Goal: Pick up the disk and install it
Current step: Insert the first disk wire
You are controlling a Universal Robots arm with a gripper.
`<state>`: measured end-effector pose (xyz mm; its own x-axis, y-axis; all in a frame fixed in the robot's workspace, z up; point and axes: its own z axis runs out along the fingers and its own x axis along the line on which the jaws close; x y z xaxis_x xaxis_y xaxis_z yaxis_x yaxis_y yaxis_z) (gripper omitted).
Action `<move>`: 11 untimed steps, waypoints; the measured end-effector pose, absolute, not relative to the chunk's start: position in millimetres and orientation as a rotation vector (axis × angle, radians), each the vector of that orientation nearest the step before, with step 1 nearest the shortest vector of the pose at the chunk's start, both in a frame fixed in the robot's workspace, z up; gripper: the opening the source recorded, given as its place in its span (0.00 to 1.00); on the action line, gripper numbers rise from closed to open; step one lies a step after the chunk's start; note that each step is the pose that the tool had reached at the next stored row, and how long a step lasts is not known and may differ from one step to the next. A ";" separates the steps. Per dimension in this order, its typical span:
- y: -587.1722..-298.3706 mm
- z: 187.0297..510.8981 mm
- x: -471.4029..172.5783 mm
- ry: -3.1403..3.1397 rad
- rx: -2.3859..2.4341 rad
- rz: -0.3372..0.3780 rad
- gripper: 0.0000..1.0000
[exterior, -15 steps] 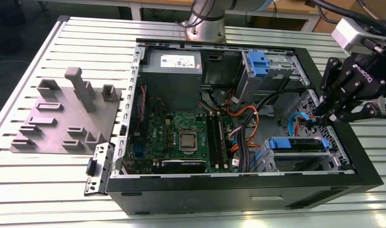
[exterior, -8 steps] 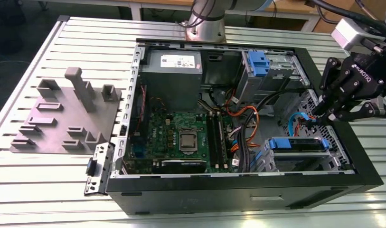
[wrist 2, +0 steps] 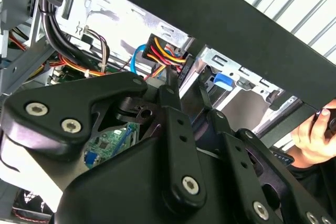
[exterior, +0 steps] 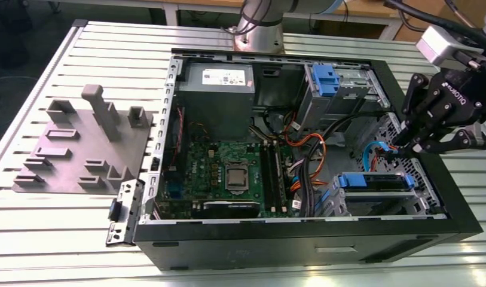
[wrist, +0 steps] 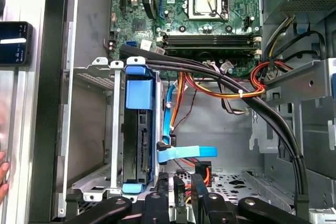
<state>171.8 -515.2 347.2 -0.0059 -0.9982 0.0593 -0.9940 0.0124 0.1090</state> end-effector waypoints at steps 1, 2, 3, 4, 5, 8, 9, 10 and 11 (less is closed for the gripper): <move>-514.9 346.6 172.1 -2.147 2.127 -0.054 0.31; -514.8 346.0 172.2 -2.147 2.127 -0.054 0.31; -514.6 345.5 172.4 -2.147 2.127 -0.054 0.31; -514.5 344.9 172.5 -2.147 2.127 -0.055 0.31; -514.5 344.3 172.6 -2.146 2.127 -0.055 0.31; -514.5 342.8 172.6 -2.146 2.127 -0.054 0.23; -514.5 342.6 172.6 -2.146 2.127 -0.054 0.17; -514.5 342.6 172.6 -2.146 2.127 -0.054 0.17; -514.5 342.6 172.7 -2.146 2.127 -0.054 0.16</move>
